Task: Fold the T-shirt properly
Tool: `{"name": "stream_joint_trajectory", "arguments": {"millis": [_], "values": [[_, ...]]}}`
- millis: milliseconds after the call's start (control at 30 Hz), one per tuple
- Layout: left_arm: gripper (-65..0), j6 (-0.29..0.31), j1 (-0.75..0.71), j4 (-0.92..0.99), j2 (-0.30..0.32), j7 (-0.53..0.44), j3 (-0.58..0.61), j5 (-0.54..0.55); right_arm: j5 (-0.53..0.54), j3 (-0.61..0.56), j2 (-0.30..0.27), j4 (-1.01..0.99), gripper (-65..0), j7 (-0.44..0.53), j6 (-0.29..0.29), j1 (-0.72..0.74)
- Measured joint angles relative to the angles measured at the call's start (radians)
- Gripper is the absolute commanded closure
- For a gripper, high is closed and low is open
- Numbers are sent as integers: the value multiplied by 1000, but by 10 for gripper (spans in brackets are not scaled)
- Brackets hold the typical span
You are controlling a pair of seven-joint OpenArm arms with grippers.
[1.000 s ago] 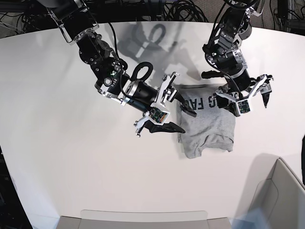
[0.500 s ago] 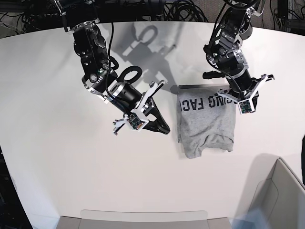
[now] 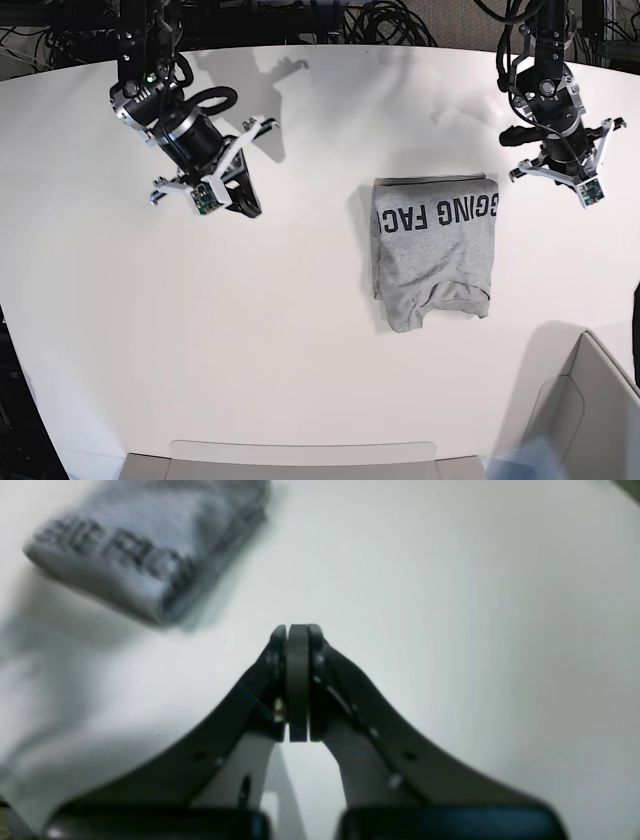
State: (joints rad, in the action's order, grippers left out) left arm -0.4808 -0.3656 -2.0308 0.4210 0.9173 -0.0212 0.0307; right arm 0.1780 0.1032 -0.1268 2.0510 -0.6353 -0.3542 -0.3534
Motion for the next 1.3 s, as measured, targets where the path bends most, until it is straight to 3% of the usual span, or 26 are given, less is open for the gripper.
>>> {"name": "stream_joint_trajectory", "arguments": {"millis": [167,233,367,500,600,700,833,1000,1133,1267,1300], "values": [[0,7,-149,-2,3,-1,-19,-2,-1,39,-31,2,0,40,-2,-187],[0,3,-220,-5,3,-26,-21,1,9,67,-33,2,0,146,-3,-276],[0,4,-368,-6,-2,-89,-20,2,8,98,-50,3,0,220,3,-432],[0,-74,-470,-6,0,-111,-20,-1,153,126,-134,3,0,218,2,-547],[0,-87,-548,-7,1,-143,-18,2,290,182,-196,4,0,227,-1,-644],[0,-113,-616,-8,0,-159,-11,-2,350,227,-234,4,0,227,2,-708],[0,-145,-688,-8,0,-160,1,3,346,234,-238,3,0,223,2,-770],[0,-180,-721,-7,2,-159,125,144,349,209,-269,-93,0,240,8,-790],[0,-205,-721,-7,2,-161,193,169,349,138,-312,-233,0,252,3,-790],[0,-204,-717,19,3,-171,240,166,350,7,-348,-425,0,403,9,-767],[0,-204,-715,39,2,-169,253,168,331,-35,-358,-478,0,436,34,-757]]}}
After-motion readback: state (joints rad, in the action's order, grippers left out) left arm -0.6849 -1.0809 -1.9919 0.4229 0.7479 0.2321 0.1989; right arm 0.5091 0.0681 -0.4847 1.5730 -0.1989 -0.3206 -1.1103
